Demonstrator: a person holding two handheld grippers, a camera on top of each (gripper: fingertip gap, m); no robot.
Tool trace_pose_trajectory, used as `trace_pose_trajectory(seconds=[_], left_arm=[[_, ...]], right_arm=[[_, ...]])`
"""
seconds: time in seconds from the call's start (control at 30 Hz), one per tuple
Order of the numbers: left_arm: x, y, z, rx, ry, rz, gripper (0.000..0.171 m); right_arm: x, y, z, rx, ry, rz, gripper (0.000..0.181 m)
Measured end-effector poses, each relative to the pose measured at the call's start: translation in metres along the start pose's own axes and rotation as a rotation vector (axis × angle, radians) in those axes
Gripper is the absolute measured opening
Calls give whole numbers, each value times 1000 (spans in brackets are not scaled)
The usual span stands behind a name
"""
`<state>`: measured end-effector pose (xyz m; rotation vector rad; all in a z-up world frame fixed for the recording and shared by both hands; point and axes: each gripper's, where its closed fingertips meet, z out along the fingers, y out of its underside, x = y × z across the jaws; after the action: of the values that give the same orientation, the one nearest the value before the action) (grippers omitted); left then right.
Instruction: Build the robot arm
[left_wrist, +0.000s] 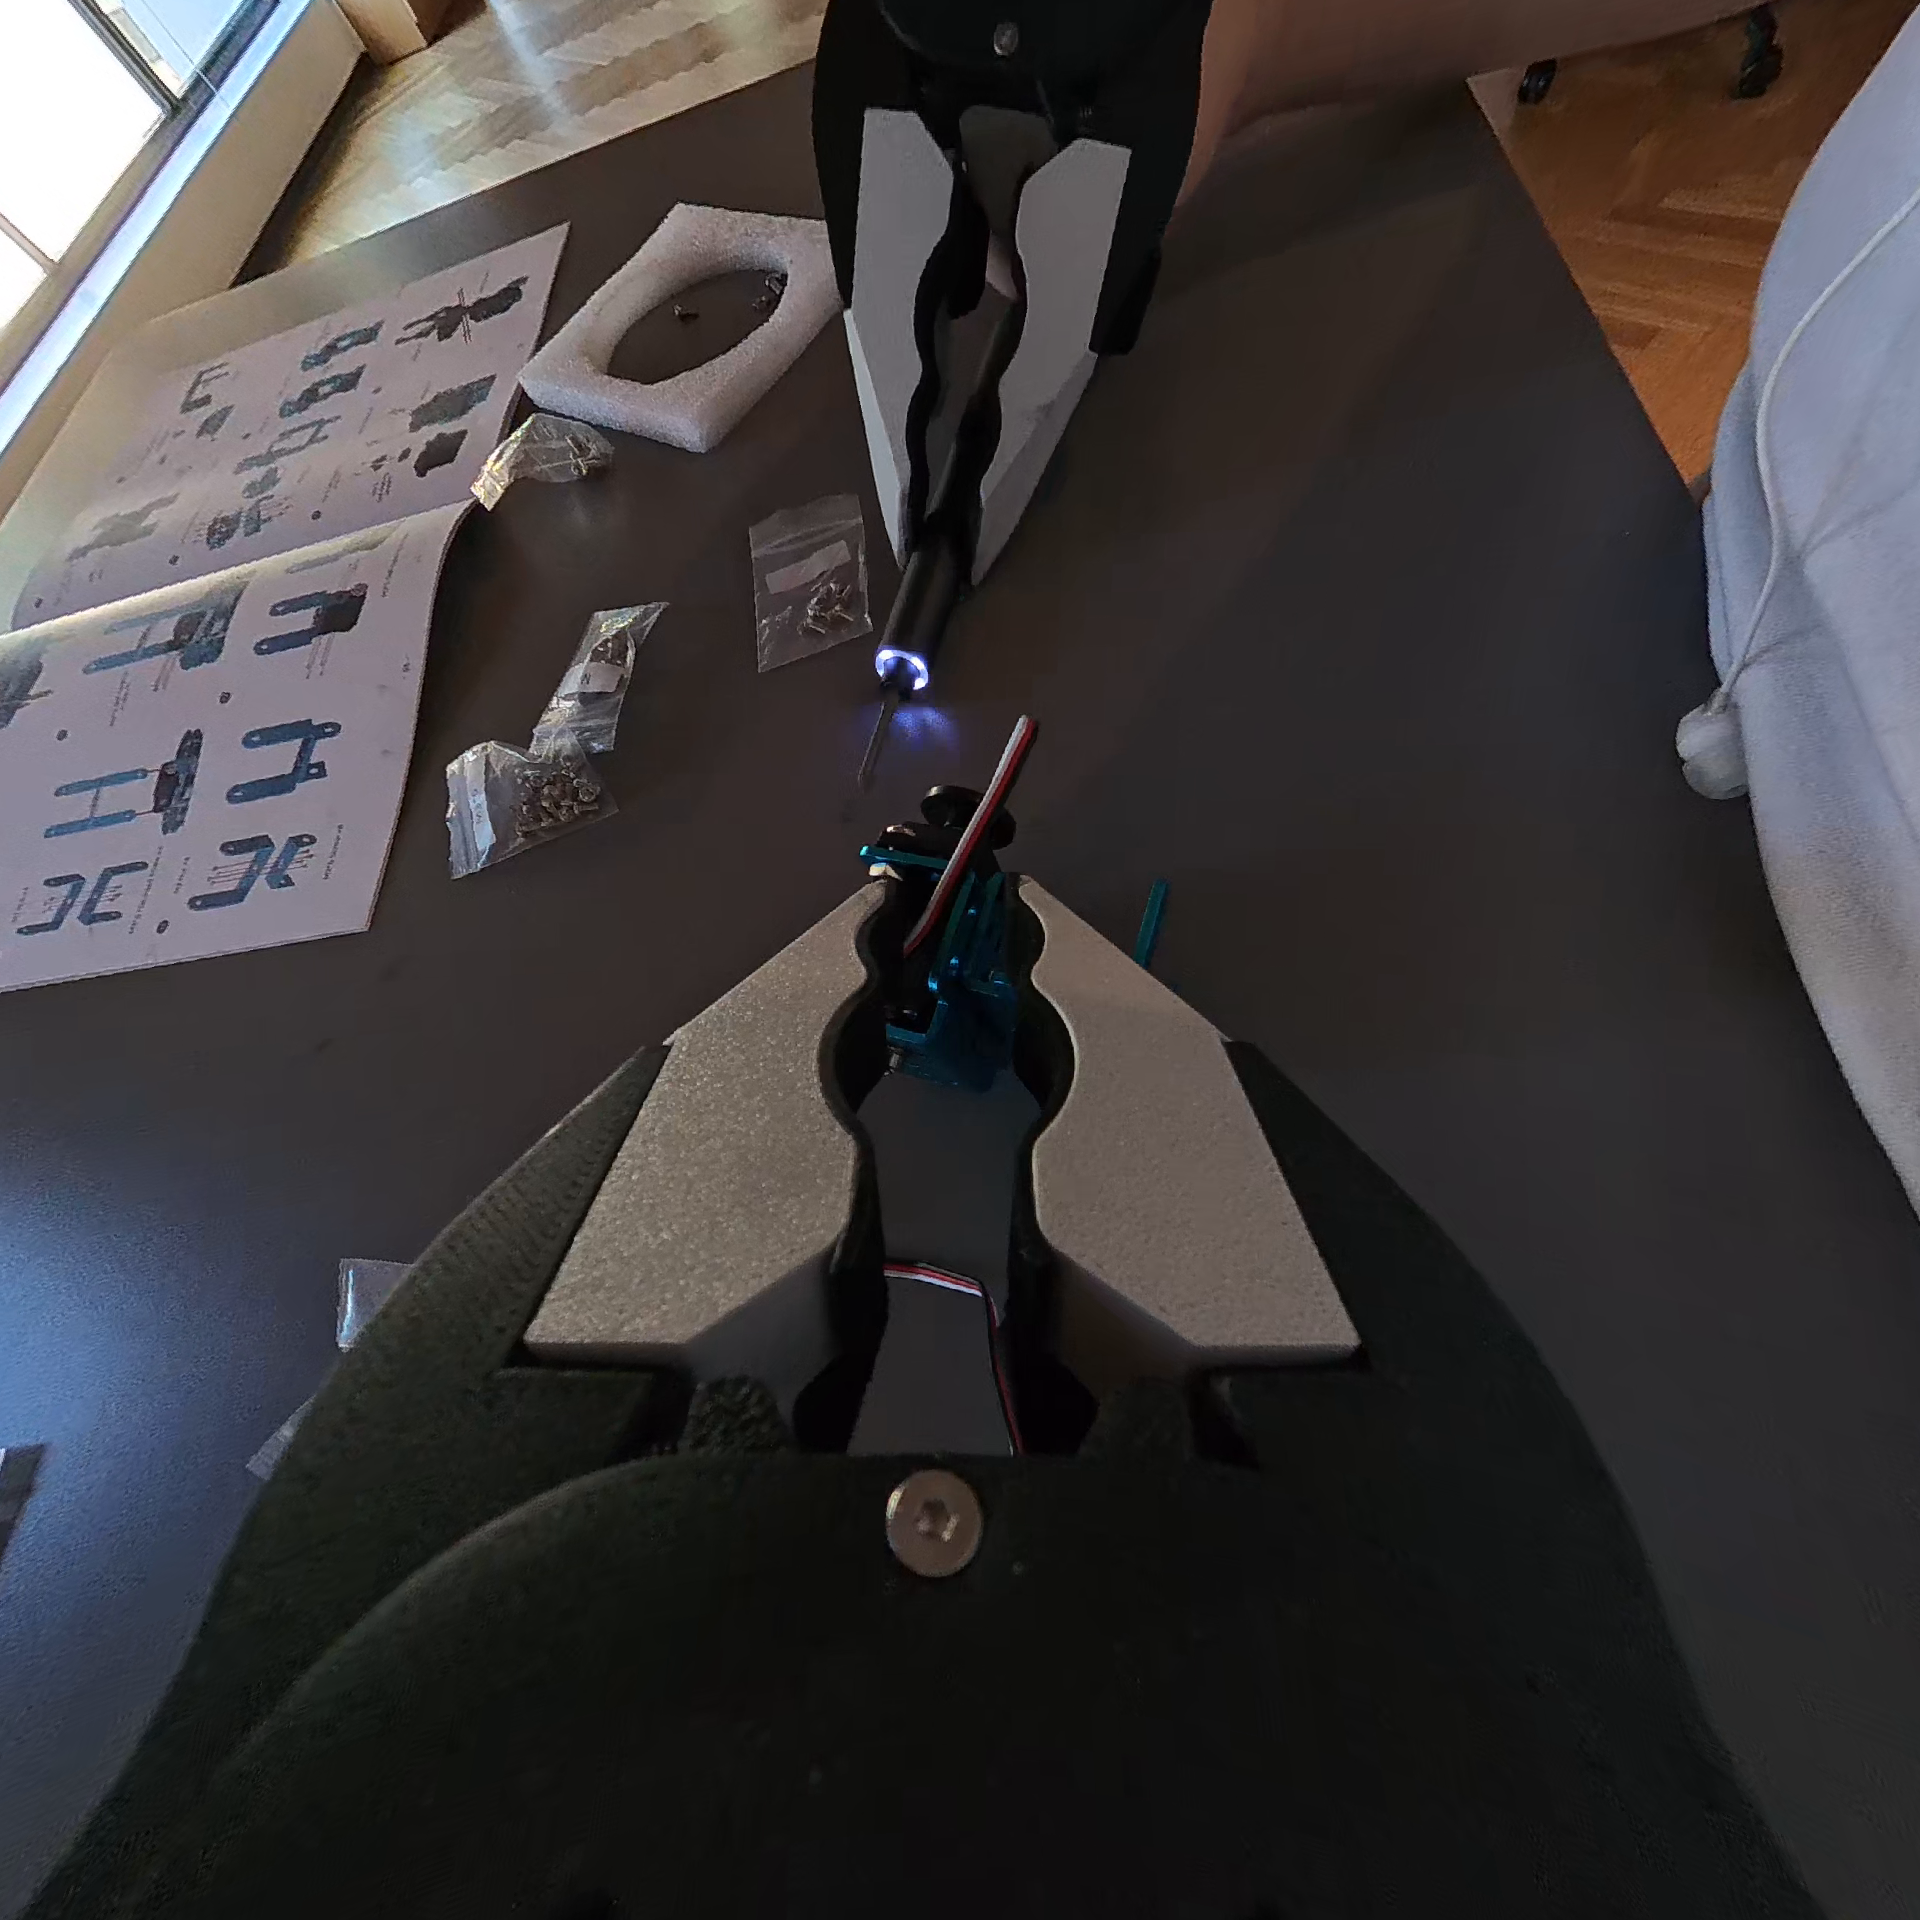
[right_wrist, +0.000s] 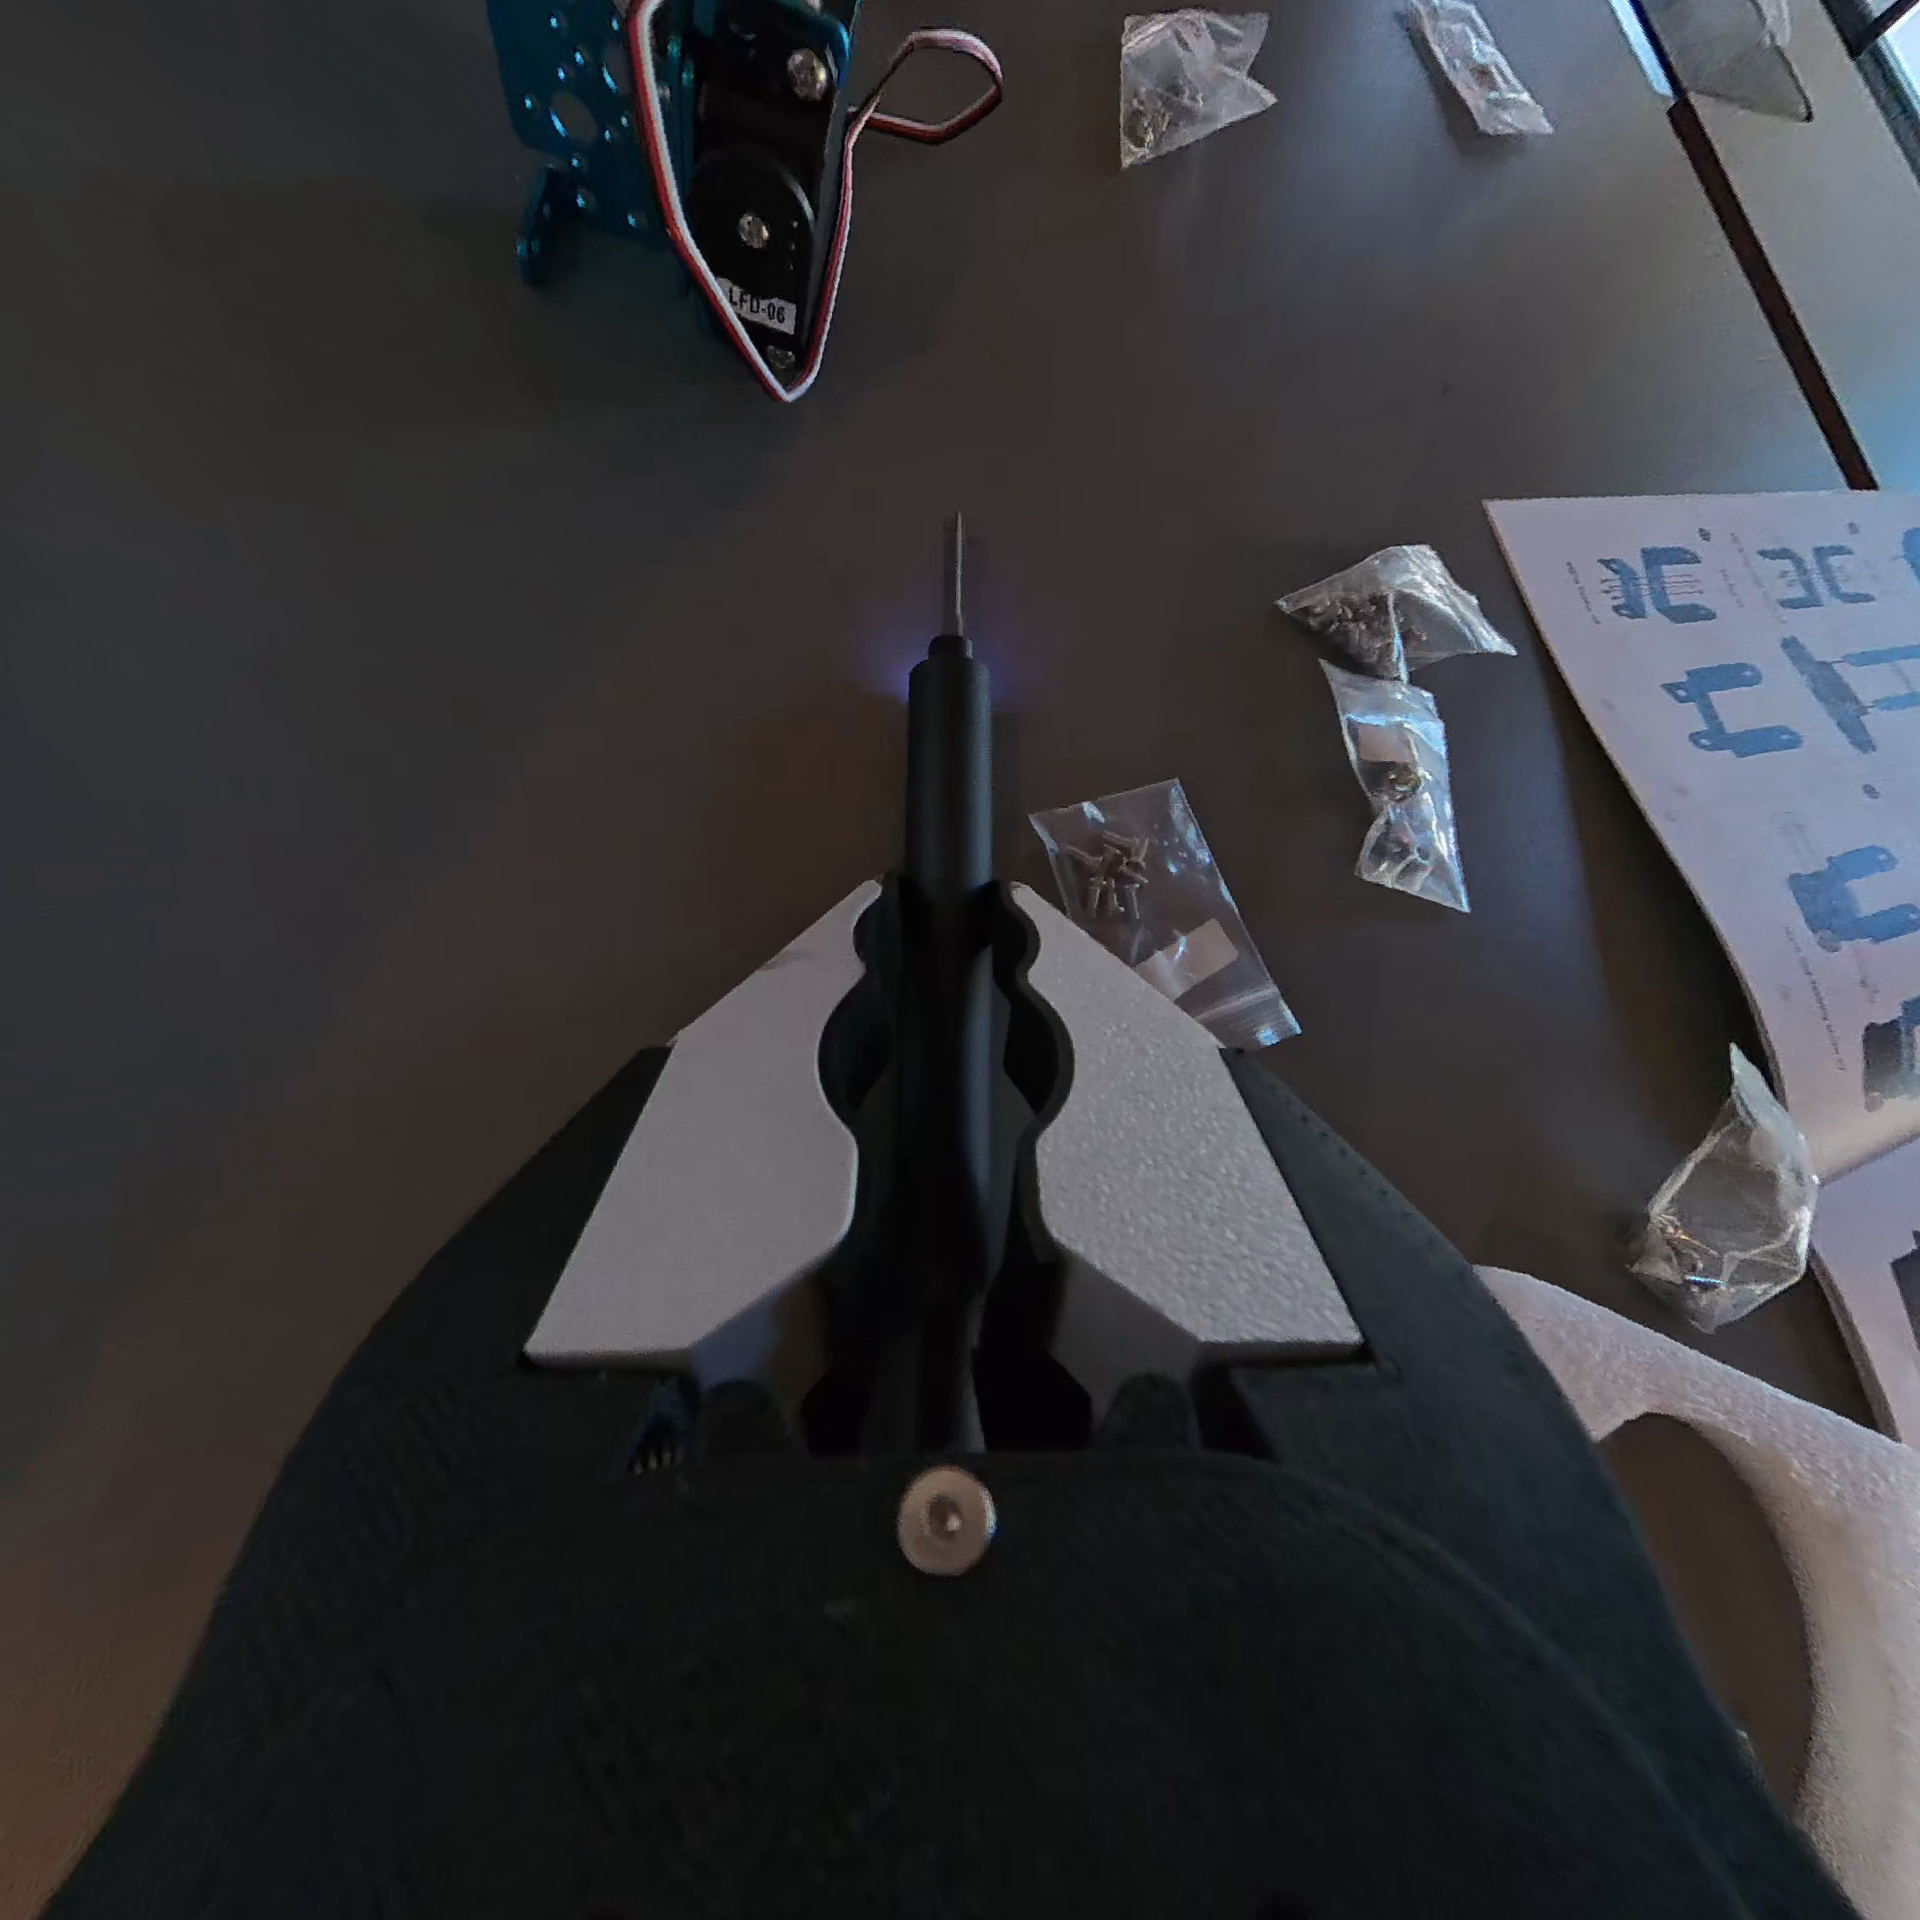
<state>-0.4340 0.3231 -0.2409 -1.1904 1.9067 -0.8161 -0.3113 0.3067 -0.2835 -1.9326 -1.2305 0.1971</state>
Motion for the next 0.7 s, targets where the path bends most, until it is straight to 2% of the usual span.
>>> trace_pose_trajectory(seconds=[0.2,0.5,0.7], left_arm=[[0,0,0,0,1,2,18],[0,0,0,-3,-2,3,18],[0,0,0,-3,-2,5,18]], right_arm=[[3,-15,-7,10,39,-35,17],[9,-11,-3,48,77,-39,17],[2,-32,-14,31,120,-134,17]])
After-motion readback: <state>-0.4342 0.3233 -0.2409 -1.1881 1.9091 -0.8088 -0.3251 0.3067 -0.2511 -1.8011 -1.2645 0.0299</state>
